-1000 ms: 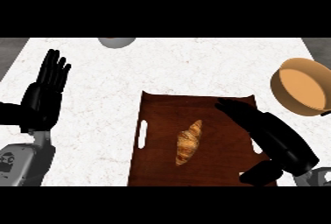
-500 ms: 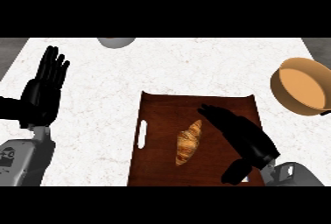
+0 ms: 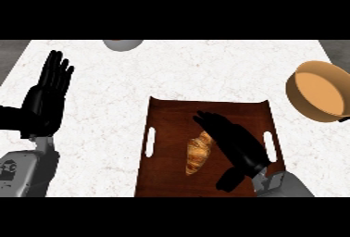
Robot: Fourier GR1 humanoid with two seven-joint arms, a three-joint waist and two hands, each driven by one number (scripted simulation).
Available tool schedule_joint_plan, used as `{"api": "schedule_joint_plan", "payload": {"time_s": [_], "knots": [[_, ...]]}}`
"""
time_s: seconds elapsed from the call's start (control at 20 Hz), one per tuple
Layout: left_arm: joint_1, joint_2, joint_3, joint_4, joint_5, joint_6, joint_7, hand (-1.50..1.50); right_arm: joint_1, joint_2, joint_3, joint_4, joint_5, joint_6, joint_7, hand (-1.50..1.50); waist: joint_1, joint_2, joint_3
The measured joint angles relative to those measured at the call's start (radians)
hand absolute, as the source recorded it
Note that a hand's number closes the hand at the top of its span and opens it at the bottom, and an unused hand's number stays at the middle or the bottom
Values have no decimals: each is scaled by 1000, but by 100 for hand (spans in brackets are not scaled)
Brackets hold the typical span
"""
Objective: Pick the croissant from the tray and place it in the pot
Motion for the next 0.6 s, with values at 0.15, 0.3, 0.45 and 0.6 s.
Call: {"api": "schedule_joint_plan", "payload": {"time_s": [0.15,0.3,0.45,0.6], "knots": [[18,-11,10,-5,-5,-10,-5,0,11,14,-16,-5,38,21,10,-150,-1,0,0],[29,-21,7,-37,-13,-9,15,0,-2,49,-22,40,87,22,28,-150,1,0,0],[17,-33,13,-26,-23,-9,12,0,5,79,-27,114,136,-12,1,-150,0,0,0],[17,-41,18,-13,-31,-23,-2,0,-10,122,-41,182,167,-30,-25,-150,0,1,0]]}}
